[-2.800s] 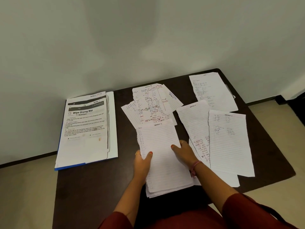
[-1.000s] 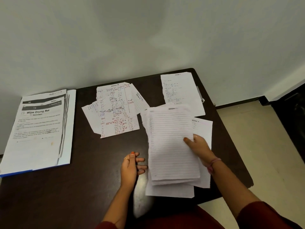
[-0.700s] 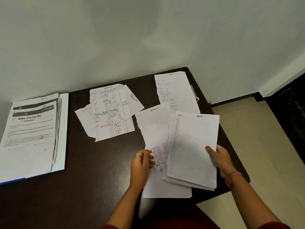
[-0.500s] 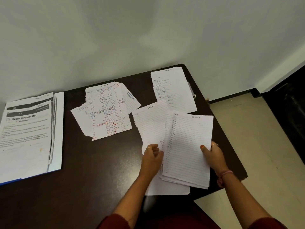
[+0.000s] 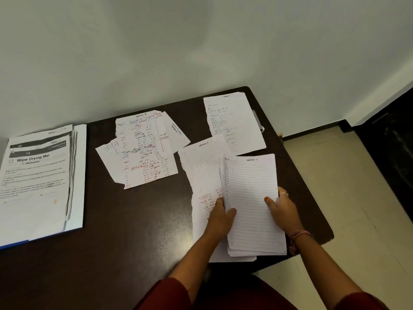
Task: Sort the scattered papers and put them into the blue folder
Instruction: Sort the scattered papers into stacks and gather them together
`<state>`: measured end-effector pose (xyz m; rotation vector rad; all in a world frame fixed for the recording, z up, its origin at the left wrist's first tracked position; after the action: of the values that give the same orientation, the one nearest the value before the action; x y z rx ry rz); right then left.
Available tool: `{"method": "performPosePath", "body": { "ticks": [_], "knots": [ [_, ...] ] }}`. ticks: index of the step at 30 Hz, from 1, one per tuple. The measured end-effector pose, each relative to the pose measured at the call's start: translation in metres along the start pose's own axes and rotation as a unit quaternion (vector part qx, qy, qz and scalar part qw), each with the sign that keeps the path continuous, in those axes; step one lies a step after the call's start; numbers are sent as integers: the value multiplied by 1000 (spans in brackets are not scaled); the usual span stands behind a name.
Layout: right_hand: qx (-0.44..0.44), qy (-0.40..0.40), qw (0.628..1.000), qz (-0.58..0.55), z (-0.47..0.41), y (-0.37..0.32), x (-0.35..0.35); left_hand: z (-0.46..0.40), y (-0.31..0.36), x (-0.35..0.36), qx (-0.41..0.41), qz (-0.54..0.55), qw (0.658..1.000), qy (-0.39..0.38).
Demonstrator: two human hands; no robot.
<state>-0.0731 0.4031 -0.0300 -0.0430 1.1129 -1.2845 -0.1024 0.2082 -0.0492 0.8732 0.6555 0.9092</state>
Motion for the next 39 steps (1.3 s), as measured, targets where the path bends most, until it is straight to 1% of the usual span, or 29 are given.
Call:
{"method": "performPosePath", "body": {
  "ticks": [2,5,8,10,12,14,16,18,24,28,30,35,39],
  "knots": [
    [-11,7,1000,2,1,-2,-1,4,-3,3,-2,21,1000,5],
    [-23,38,999,15,2,-6,-7,8,-7,0,4,53,998,16],
    [-15,46,998,-28,1,-3,-11,9,-11,-13,11,122,991,51],
    [16,11,995,-102,0,1,-4,12,-11,-27,16,165,983,83],
    [47,-47,981,-180,1,-2,11,12,-12,-43,22,179,977,111],
    [47,-74,976,-200,3,-11,22,10,-13,-58,25,185,973,137],
    [28,-75,978,-190,3,-25,27,9,-13,-71,24,188,968,164],
    [9,-60,983,-172,-2,-38,30,8,-13,-81,21,187,965,181],
    [-8,-30,993,-114,-24,-67,38,-4,-14,-106,27,125,963,238],
    [-39,-24,999,-13,-30,-79,44,-9,-17,-109,25,114,963,245],
    [-37,-32,999,7,-32,-80,47,-9,-20,-109,19,121,961,249],
    [-9,-32,999,-37,-37,-77,46,-12,-27,-109,-5,160,955,250],
    [21,-33,996,-81,-40,-75,44,-14,-28,-109,-14,170,955,242]
  ]
}}
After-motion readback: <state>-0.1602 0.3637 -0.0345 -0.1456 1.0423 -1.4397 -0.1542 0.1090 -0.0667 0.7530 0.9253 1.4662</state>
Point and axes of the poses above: each hand's wrist, its own z-axis away from the middle knuckle, its own x-axis out of the palm, y = z × x, the point moved 10 cm from there along -z, towards the middle knuckle, and after that the axes turned 8 degrees about x, right-handed, at the moved point
